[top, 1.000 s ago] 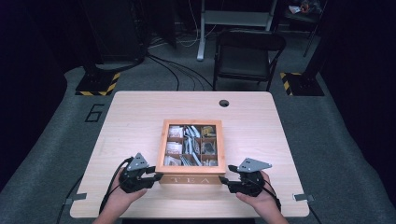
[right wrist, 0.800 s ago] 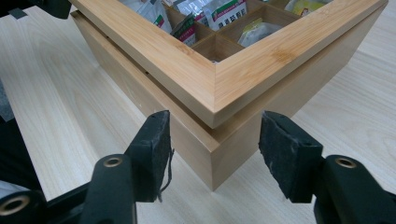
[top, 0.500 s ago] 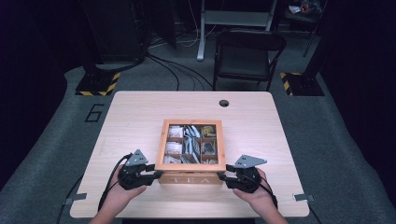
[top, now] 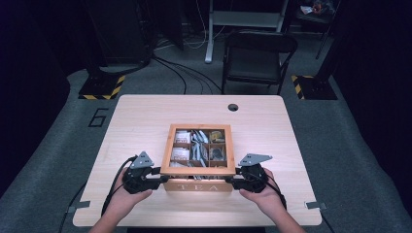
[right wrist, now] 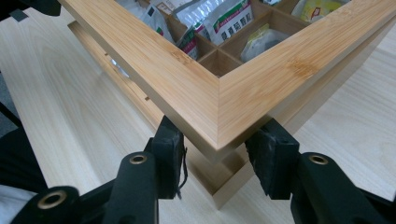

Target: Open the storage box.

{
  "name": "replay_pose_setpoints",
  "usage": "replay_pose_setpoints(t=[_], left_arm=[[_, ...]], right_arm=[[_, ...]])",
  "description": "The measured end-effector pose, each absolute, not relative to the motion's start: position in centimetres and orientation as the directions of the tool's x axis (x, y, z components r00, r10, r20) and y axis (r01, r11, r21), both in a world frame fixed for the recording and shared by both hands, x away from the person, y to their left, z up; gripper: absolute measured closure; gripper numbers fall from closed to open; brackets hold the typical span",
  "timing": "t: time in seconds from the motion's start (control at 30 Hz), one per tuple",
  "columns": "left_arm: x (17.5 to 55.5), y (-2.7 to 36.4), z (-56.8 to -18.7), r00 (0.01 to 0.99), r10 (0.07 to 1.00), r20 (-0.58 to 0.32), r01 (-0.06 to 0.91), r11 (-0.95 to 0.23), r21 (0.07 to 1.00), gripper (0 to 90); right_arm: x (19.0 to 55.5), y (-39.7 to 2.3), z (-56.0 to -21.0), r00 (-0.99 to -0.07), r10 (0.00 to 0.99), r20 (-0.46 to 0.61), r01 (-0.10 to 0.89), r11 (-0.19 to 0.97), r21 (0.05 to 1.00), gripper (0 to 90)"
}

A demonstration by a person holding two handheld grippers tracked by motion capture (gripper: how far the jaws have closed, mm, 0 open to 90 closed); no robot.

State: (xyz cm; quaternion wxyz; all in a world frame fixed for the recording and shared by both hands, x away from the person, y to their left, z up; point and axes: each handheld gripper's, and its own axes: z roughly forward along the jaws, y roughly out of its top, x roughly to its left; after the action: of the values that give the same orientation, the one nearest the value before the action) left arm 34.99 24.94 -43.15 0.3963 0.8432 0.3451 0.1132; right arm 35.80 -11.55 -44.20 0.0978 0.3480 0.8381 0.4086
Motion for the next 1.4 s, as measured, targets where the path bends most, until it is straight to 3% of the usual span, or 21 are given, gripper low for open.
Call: replay_pose_setpoints(t=[0.27,0.67,0.8,1.17,1.4], left_arm=[[35.7,24.8,-41.4,0.726,0.685,-0.053,0.475,-0.446,0.758,55.0],[36.4,24.6,-40.9,0.712,0.703,0.003,0.431,-0.44,0.788,40.3],[36.4,24.6,-40.6,0.71,0.704,0.024,0.415,-0.446,0.793,39.9],[36.8,24.5,-39.3,0.72,0.691,0.057,0.379,-0.461,0.803,39.8],[37.0,24.4,-38.8,0.728,0.682,0.068,0.366,-0.471,0.803,40.2]], right_arm=[[36.7,-11.8,-41.9,-0.734,0.659,0.164,0.531,0.405,0.744,56.6],[36.9,-12.1,-40.8,-0.726,0.669,0.161,0.52,0.38,0.765,56.6],[37.0,-12.3,-40.7,-0.725,0.67,0.163,0.513,0.366,0.777,56.6],[37.5,-13.0,-40.4,-0.715,0.687,0.132,0.489,0.356,0.796,42.4],[37.8,-13.0,-39.6,-0.723,0.684,0.096,0.455,0.368,0.811,39.6]])
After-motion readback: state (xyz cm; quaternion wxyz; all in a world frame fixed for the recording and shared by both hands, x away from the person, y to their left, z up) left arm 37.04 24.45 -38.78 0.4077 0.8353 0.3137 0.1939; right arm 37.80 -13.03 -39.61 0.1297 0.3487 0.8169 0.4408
